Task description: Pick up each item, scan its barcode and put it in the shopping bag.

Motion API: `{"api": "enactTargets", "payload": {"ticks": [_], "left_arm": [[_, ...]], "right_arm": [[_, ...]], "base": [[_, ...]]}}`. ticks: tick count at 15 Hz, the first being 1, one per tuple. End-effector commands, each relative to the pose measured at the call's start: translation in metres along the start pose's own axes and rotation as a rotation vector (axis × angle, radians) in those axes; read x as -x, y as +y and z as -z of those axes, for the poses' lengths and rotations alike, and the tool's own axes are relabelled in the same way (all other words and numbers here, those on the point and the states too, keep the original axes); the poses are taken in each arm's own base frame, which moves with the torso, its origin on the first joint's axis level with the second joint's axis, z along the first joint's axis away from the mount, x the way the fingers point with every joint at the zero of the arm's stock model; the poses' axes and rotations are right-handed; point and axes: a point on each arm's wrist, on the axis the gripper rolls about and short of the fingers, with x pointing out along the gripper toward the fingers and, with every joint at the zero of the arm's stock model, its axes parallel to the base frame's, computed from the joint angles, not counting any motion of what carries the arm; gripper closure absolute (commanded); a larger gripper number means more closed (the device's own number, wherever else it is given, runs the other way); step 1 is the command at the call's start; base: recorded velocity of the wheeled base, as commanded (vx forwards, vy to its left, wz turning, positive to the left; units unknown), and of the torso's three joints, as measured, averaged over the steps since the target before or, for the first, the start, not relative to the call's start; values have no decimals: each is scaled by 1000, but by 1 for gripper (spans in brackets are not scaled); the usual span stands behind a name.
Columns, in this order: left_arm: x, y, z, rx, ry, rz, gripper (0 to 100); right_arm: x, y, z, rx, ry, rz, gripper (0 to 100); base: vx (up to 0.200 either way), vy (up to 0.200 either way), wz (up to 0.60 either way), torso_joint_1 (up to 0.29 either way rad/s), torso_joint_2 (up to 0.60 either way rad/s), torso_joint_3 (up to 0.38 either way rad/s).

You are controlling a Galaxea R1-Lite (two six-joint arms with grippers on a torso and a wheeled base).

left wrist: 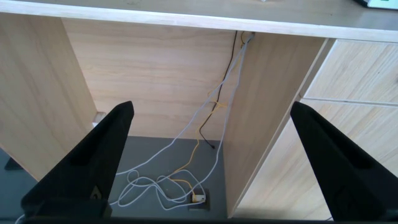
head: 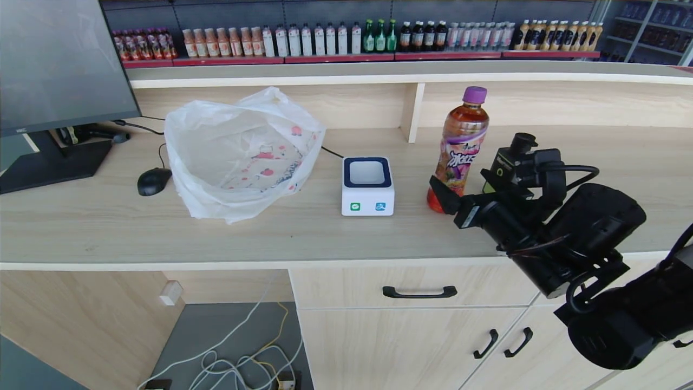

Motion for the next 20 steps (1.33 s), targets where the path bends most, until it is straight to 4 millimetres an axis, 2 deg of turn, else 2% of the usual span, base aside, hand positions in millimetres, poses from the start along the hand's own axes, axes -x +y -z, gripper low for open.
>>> {"api": "enactTargets", "payload": {"ticks": [1, 7, 10, 14, 20], "left_arm": [[0, 0, 0, 0, 0, 0, 0], [0, 0, 0, 0, 0, 0, 0], [0, 0, 0, 0, 0, 0, 0], [0, 0, 0, 0, 0, 1, 0], [0, 0, 0, 0, 0, 0, 0]], "right_arm": [[-5, 0, -1, -1, -12, 0, 0], [-26, -1, -8, 3, -5, 14, 0], [-34, -12, -11, 13, 11, 43, 0], [-40, -21, -12, 20, 36, 36, 0], [-45, -23, -9, 27, 36, 10, 0]], "base": [[0, 0, 0, 0, 0, 0], [0, 0, 0, 0, 0, 0], [0, 0, 0, 0, 0, 0], [0, 0, 0, 0, 0, 0], [0, 0, 0, 0, 0, 0]]}}
